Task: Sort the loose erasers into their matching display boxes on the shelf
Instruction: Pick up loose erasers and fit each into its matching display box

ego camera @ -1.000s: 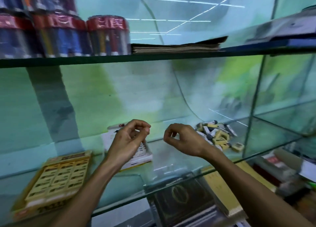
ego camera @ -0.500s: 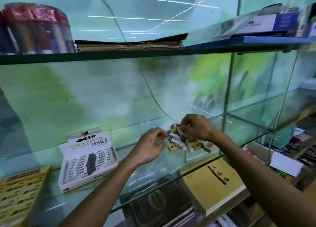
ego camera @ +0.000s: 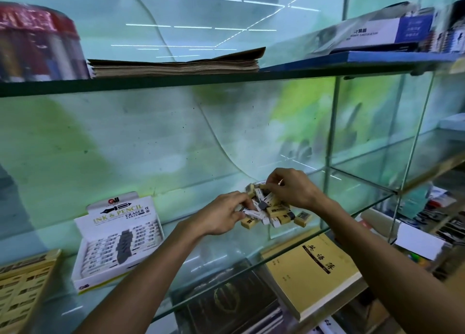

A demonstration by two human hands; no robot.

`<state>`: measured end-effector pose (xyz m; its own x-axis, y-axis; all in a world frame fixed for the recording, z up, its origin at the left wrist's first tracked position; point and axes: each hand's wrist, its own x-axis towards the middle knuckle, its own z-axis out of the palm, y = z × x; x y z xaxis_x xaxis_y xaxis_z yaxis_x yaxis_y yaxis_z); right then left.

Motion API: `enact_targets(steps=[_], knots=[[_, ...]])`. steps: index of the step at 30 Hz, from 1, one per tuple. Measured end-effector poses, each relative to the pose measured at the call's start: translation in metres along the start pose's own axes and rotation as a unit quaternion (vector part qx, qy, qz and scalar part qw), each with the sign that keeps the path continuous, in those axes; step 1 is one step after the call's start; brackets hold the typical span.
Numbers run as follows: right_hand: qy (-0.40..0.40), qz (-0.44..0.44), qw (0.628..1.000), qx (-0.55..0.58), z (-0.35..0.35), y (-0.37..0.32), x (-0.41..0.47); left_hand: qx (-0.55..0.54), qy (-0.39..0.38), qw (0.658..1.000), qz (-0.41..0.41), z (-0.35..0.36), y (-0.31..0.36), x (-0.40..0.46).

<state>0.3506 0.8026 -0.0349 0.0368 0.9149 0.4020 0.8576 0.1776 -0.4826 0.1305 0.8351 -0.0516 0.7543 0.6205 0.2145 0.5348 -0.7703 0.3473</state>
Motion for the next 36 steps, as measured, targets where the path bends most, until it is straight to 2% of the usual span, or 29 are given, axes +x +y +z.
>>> enact_targets(steps=[3,6,9,12,14,17,19,21,23,25,28,30,33,36], knots=[[0.003,-0.007,1.0,0.024,0.002,-0.007,-0.002,-0.022,0.049,0.999,-0.008,-0.005,0.002,-0.008],[-0.003,-0.002,0.991,0.135,0.003,-0.021,-0.007,-0.057,0.142,0.988,-0.03,-0.013,-0.002,-0.019],[-0.049,0.005,0.966,0.252,0.006,-0.042,-0.015,-0.082,0.212,0.973,-0.046,-0.024,-0.006,-0.032],[-0.094,-0.043,0.95,0.295,0.013,-0.059,-0.018,-0.11,0.247,0.96,-0.071,-0.034,-0.011,-0.047],[-0.099,-0.096,0.95,0.281,0.021,-0.069,-0.019,-0.138,0.26,0.951,-0.091,-0.038,-0.013,-0.058],[-0.014,-0.208,0.96,0.187,0.038,-0.083,-0.019,-0.217,0.261,0.933,-0.117,-0.044,-0.016,-0.07],[0.035,-0.288,0.951,0.109,0.049,-0.09,-0.016,-0.251,0.258,0.924,-0.129,-0.049,-0.017,-0.079],[0.053,-0.313,0.945,0.081,0.057,-0.098,-0.014,-0.266,0.253,0.92,-0.135,-0.055,-0.015,-0.088],[0.062,-0.298,0.947,0.101,0.061,-0.107,-0.014,-0.279,0.256,0.915,-0.139,-0.062,-0.013,-0.1],[0.057,-0.247,0.953,0.167,0.063,-0.116,-0.018,-0.302,0.276,0.901,-0.145,-0.069,-0.014,-0.111],[0.005,-0.155,0.945,0.289,0.067,-0.123,-0.02,-0.35,0.319,0.868,-0.15,-0.077,-0.023,-0.128],[-0.03,-0.133,0.932,0.335,0.071,-0.129,-0.02,-0.362,0.341,0.854,-0.157,-0.082,-0.028,-0.138],[-0.07,-0.149,0.933,0.321,0.075,-0.145,-0.019,-0.359,0.37,0.841,-0.162,-0.09,-0.036,-0.151],[-0.095,-0.224,0.941,0.234,0.079,-0.167,-0.017,-0.354,0.395,0.833,-0.157,-0.096,-0.043,-0.163]])
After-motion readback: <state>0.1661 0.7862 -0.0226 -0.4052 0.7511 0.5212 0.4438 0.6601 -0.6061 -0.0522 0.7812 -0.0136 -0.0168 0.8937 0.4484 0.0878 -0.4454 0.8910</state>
